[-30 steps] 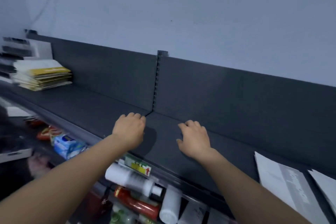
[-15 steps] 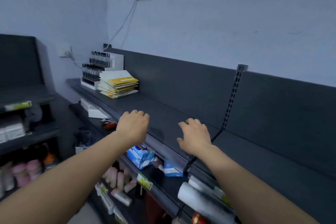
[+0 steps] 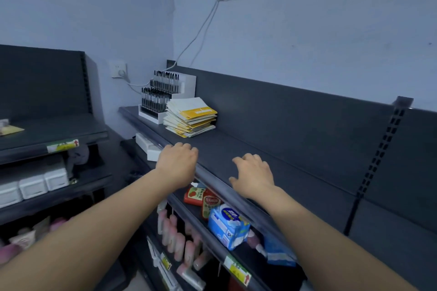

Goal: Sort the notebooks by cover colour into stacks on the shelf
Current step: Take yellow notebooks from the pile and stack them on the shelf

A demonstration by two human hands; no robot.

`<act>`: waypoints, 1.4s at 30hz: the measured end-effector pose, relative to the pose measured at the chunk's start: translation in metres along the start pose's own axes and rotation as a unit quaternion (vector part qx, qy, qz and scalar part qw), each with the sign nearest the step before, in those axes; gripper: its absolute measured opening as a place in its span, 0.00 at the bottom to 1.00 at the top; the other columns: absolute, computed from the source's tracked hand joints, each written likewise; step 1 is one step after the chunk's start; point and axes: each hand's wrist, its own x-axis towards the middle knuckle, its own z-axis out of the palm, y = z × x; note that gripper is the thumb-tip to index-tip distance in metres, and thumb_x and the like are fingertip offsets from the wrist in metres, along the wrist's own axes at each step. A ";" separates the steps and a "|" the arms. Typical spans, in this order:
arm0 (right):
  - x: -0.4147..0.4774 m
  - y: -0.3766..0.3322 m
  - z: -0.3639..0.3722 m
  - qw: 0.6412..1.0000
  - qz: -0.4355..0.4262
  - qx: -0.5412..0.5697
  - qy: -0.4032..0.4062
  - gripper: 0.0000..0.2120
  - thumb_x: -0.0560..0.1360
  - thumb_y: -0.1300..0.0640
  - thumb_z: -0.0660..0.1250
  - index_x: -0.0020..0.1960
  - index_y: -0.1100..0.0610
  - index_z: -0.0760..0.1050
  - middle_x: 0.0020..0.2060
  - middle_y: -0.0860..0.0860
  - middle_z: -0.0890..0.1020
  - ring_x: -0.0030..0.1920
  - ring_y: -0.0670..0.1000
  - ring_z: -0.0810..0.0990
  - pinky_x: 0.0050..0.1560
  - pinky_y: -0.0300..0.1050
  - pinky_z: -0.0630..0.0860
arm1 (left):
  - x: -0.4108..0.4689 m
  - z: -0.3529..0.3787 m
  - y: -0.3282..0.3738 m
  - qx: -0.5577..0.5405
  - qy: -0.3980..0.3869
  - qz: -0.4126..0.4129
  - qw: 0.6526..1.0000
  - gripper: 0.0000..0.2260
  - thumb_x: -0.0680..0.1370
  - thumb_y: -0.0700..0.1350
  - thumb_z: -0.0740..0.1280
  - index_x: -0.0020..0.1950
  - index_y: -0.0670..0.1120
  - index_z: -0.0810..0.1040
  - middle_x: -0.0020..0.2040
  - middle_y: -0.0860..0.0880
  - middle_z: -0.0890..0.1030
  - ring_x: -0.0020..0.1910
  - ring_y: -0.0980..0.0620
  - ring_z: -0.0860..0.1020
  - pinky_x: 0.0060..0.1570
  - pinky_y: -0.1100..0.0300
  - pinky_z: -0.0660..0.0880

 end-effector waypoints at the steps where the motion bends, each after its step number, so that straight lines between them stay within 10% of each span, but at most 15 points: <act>1: 0.010 -0.005 0.002 1.000 -0.004 0.000 0.000 0.24 0.77 0.46 0.63 0.70 0.53 0.67 0.65 0.54 0.71 0.66 0.56 0.66 0.64 0.51 0.65 | 0.005 0.004 -0.007 -0.001 -0.003 -0.004 1.000 0.11 0.77 0.43 0.60 0.59 0.46 0.72 0.56 0.47 0.76 0.58 0.46 0.73 0.54 0.53 0.70; 42: 0.422 -0.111 0.099 0.991 0.070 0.107 -0.028 0.32 0.69 0.29 0.61 0.64 0.49 0.67 0.59 0.52 0.74 0.63 0.56 0.70 0.63 0.53 0.66 | 0.372 0.188 -0.229 -0.147 -0.020 -0.015 0.989 0.18 0.82 0.52 0.56 0.65 0.41 0.65 0.62 0.42 0.71 0.61 0.41 0.72 0.56 0.47 0.72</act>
